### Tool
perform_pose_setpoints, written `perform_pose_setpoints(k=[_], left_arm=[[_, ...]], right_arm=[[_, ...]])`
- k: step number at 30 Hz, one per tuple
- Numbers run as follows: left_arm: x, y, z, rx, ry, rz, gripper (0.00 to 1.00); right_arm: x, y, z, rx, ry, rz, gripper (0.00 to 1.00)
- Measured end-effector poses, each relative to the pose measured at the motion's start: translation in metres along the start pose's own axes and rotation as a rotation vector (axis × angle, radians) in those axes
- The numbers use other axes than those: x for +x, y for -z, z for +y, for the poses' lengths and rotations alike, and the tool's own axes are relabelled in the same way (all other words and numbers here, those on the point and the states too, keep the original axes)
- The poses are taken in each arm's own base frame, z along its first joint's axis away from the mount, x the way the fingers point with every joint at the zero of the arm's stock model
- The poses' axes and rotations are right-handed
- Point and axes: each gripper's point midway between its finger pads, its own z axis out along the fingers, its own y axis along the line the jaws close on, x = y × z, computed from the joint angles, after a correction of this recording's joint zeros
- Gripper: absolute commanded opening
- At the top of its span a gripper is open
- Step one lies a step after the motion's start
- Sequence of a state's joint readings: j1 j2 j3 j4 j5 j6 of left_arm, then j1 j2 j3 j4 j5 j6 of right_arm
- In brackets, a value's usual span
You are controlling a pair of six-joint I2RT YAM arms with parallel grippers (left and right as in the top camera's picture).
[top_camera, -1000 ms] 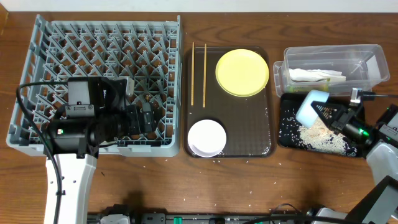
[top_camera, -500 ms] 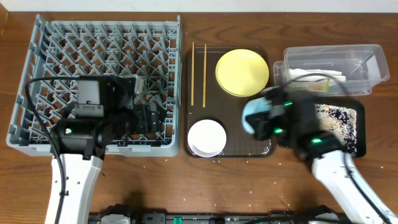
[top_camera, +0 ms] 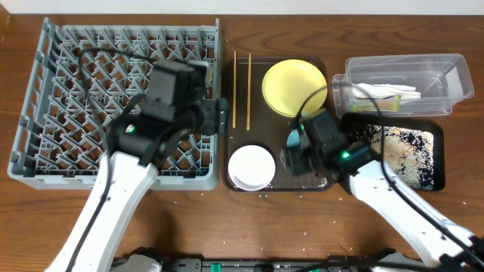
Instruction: Sort waste into correct bins and load items into the dishwasher
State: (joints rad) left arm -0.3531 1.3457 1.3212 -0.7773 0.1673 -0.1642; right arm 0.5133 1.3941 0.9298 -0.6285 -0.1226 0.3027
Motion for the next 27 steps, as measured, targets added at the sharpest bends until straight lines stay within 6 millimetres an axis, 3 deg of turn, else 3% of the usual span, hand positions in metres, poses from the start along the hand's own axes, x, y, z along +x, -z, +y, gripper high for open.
perform_pose_setpoints(k=[2,4,7,8,9,12,17,22,26,27], left_arm=[[-0.013,-0.02,-0.005,-0.009,-0.018,0.011,0.74],[-0.02,-0.05,-0.013,-0.009,-0.043,0.034,0.68],[-0.017,-0.096,-0.021,-0.028,-0.096,0.063,0.68],[-0.015,-0.109,-0.023,-0.034,-0.105,0.074,0.68],[-0.008,-0.135,-0.024,-0.049,-0.123,0.094,0.66],[-0.002,-0.17,-0.02,-0.069,-0.129,0.107,0.57],[0.01,-0.227,-0.011,-0.086,-0.125,0.114,0.52],[0.034,-0.262,-0.001,-0.103,-0.087,0.162,0.41],[0.035,-0.269,0.002,-0.12,-0.07,0.163,0.11],[0.034,-0.27,0.003,-0.124,-0.064,0.161,0.09]], right_arm=[[-0.025,0.026,-0.004,0.002,-0.034,-0.05,0.64],[-0.059,0.064,-0.025,0.024,-0.111,-0.155,0.61],[-0.072,0.092,-0.061,0.066,-0.247,-0.202,0.61],[-0.074,0.1,-0.082,0.084,-0.32,-0.215,0.61],[-0.073,0.102,-0.095,0.097,-0.365,-0.217,0.61],[-0.069,0.107,-0.112,0.072,-0.443,-0.212,0.6],[-0.065,0.108,-0.111,0.028,-0.476,-0.195,0.6],[-0.065,0.108,-0.108,0.018,-0.473,-0.189,0.6],[-0.063,0.107,-0.105,0.012,-0.469,-0.179,0.61],[-0.063,0.106,-0.104,0.01,-0.467,-0.177,0.61]])
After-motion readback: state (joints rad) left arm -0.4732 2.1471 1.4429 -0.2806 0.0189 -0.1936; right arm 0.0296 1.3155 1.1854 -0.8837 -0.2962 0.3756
